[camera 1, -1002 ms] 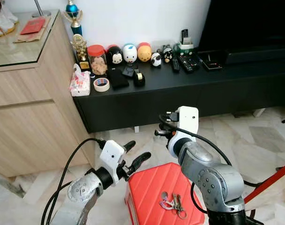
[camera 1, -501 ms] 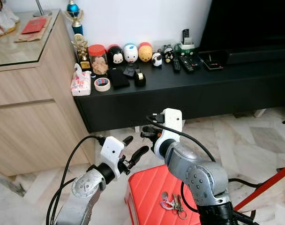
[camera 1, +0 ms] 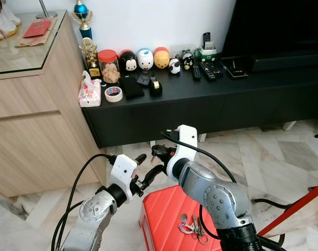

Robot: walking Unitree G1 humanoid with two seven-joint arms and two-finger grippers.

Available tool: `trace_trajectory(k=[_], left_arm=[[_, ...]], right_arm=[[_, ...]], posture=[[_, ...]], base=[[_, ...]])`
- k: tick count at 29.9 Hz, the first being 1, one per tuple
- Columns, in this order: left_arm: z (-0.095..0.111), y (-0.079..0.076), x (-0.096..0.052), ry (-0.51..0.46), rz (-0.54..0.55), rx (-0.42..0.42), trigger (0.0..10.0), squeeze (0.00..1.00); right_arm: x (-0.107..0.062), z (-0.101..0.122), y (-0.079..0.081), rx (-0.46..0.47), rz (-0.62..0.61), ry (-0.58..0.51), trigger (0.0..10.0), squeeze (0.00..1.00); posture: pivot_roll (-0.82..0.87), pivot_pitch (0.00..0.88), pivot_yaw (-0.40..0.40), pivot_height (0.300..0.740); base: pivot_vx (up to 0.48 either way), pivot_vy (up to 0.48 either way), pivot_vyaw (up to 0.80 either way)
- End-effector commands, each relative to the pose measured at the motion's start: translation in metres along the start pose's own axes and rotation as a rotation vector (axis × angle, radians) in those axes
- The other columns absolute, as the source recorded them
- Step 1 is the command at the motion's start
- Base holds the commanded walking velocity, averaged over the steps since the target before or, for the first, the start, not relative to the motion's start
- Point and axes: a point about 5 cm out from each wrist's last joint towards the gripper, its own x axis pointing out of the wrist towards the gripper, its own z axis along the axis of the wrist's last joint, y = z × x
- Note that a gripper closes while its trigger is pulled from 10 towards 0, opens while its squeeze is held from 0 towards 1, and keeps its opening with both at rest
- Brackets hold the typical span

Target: Hang keys on a hook

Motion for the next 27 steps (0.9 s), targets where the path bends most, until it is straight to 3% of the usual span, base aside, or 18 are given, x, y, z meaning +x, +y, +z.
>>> trace_trajectory(k=[1,27], left_arm=[[-0.0022,0.0012,-0.0008,0.013,0.001,0.028,10.0,0.00],[-0.0091,0.0087,0.0042,0.018,0.083,0.051,10.0,0.00]], right_arm=[[0.0040,-0.0114,0.0729,0.187,0.218,0.021,10.0,0.00],[0.0019,-0.0144,0.0804,0.196,0.256,0.043,10.0,0.00]], posture=[[0.09,0.072,-0.039,0.723],[0.09,0.074,-0.041,0.723]], base=[[0.000,0.000,0.00],[0.000,0.000,0.00]])
